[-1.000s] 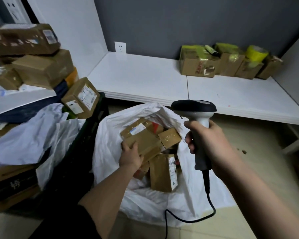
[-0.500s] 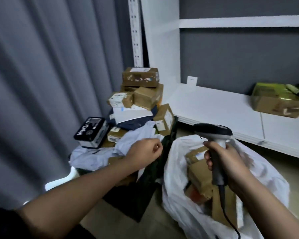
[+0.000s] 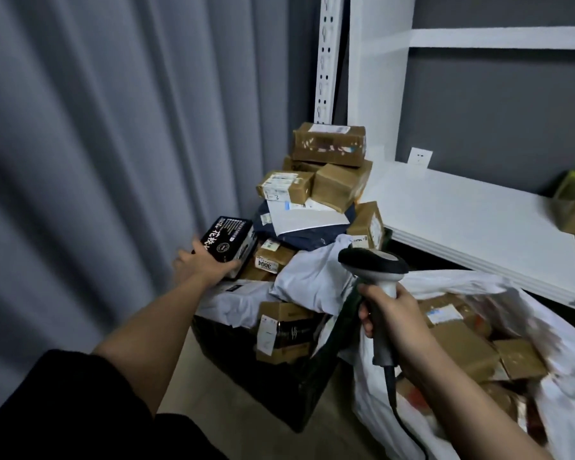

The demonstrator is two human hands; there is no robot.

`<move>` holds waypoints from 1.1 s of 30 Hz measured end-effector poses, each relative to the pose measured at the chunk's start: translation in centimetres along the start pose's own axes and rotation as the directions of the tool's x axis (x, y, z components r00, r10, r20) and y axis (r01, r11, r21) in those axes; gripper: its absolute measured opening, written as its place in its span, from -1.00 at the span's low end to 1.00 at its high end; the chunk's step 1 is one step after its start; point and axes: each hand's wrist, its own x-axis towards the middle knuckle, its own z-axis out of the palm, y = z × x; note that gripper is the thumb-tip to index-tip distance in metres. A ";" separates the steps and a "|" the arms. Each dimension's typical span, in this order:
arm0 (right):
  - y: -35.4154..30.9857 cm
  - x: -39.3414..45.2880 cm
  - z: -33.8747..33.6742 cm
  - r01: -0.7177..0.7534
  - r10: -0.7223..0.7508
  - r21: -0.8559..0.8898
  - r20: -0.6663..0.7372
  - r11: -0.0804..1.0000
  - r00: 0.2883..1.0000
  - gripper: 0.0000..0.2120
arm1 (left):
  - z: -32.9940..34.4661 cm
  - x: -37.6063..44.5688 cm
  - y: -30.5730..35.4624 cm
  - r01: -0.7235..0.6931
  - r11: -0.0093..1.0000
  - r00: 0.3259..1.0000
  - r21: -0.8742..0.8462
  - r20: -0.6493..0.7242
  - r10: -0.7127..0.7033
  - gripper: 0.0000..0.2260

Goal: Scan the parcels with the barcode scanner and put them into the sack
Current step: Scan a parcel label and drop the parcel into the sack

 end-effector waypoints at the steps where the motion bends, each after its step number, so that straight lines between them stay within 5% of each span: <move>1: 0.1 0.1 0.2 0.005 -0.005 -0.005 0.000 1.000 1.000 -0.89 | 0.6 0.7 -0.1 0.008 0.999 1.000 -0.031 0.018 -0.008 -0.03; 10: 0.4 0.1 -0.3 0.008 -0.008 -0.003 -0.029 1.000 1.000 -0.87 | 1.0 0.7 -0.2 0.085 0.918 0.983 -0.388 -0.118 -0.141 -0.18; 16: -0.9 -2.0 -2.2 0.022 -0.021 0.012 -0.052 1.000 0.998 -0.89 | -3.3 -5.0 2.0 0.023 0.699 0.937 -0.715 -0.229 -0.265 -0.27; 20: -2.7 -4.0 -3.9 0.078 -0.075 0.043 -0.070 0.996 0.995 -0.88 | -4.8 -10.8 6.6 0.083 0.434 0.996 -0.897 0.068 -0.051 -0.36; 23: -3.8 -5.1 -5.4 0.148 -0.140 0.080 -0.102 0.986 0.985 -0.88 | -4.4 -15.1 9.5 0.330 0.320 0.902 -0.888 0.397 0.172 -0.53; 27: -4.3 -5.7 -7.4 0.217 -0.195 0.143 -0.150 0.966 0.969 -0.86 | -1.6 -18.1 11.0 0.547 0.273 0.731 -0.791 0.611 0.304 -0.51; 33: -5.1 -5.8 -10.2 0.329 -0.273 0.179 -0.280 0.927 0.920 -0.92 | 1.5 -19.7 13.5 0.641 0.355 0.567 -0.680 0.732 0.378 -0.50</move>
